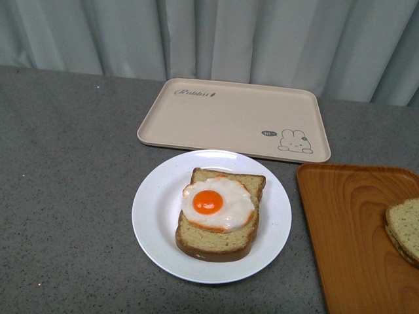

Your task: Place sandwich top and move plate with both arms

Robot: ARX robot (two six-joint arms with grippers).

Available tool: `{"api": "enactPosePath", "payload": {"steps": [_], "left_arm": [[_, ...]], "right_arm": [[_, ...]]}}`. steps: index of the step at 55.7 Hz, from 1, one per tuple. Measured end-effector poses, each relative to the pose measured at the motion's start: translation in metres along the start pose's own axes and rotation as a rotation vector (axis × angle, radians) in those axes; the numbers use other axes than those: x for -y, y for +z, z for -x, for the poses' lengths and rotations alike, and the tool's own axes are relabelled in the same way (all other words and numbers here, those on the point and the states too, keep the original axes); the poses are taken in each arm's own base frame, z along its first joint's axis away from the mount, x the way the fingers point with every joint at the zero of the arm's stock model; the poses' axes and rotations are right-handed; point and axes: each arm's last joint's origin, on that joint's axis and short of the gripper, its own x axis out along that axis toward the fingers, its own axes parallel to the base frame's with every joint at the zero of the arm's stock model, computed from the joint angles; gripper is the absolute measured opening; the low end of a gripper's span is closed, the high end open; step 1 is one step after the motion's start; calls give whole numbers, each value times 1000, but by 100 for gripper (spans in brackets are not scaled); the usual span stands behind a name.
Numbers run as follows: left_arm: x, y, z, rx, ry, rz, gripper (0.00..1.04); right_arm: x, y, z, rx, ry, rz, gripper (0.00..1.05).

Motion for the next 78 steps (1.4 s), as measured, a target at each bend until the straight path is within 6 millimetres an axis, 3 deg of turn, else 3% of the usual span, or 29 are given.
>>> {"api": "enactPosePath", "payload": {"steps": [78], "left_arm": [[0,0,0,0,0,0,98]], "right_arm": [[0,0,0,0,0,0,96]]}}
